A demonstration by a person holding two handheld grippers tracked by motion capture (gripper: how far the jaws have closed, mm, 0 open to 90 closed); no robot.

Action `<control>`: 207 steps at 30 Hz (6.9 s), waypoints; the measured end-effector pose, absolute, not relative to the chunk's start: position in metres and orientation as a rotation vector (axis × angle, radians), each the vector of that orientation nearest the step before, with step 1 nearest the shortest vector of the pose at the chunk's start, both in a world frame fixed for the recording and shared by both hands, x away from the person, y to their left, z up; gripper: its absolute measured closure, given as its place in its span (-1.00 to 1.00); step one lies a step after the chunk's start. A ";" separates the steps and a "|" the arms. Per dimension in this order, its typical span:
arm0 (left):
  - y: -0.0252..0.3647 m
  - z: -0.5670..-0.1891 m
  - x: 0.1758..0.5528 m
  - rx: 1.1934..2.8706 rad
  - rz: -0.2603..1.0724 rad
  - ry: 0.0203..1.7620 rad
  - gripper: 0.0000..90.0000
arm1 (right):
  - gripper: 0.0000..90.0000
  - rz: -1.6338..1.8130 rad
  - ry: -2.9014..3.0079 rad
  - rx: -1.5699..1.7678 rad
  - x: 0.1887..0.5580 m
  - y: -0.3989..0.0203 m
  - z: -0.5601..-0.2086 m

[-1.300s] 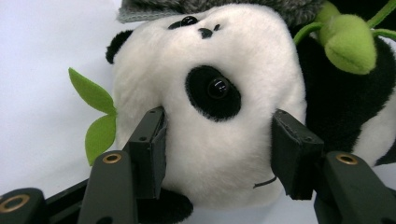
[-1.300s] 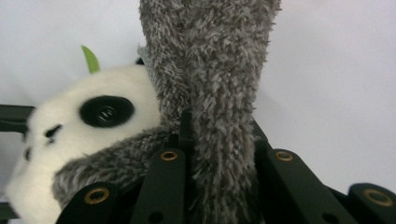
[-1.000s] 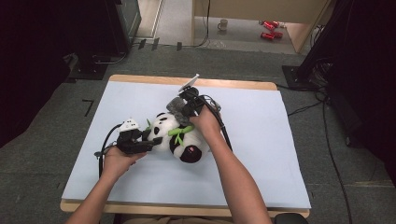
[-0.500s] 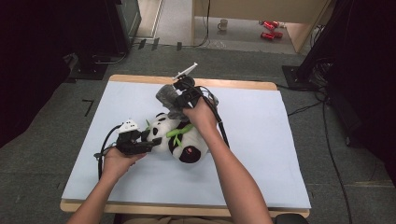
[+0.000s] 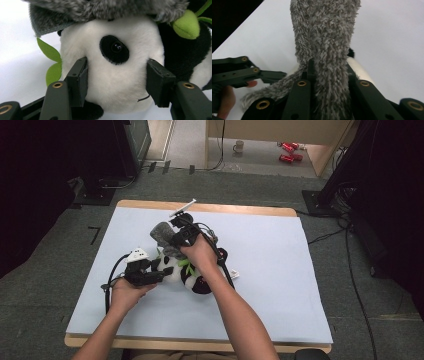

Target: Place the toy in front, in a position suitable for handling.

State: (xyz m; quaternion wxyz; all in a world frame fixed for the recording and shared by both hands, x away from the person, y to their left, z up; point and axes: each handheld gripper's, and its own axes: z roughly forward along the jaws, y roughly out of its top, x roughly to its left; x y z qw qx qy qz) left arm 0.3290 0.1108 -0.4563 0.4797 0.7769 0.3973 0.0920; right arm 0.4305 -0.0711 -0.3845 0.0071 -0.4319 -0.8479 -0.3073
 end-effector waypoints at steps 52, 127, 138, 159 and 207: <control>0.110 -0.450 0.343 1.887 0.196 0.926 -0.21 | 0.71 -1.094 -2.668 -1.417 0.404 -0.135 -0.334; 0.102 -0.448 0.344 1.892 0.224 0.967 0.15 | 0.71 -1.112 -2.590 -1.357 0.404 -0.103 -0.353; 0.101 -0.450 0.346 1.882 0.221 0.966 0.15 | 0.71 -1.015 -2.663 -1.426 0.409 -0.123 -0.370; 0.102 -0.447 0.346 1.887 0.207 0.978 0.20 | 0.72 -1.092 -2.557 -1.677 0.410 -0.202 -0.347; 0.107 -0.461 0.371 1.879 0.135 0.862 -0.69 | 0.70 -1.114 -2.512 -1.548 0.416 -0.170 -0.372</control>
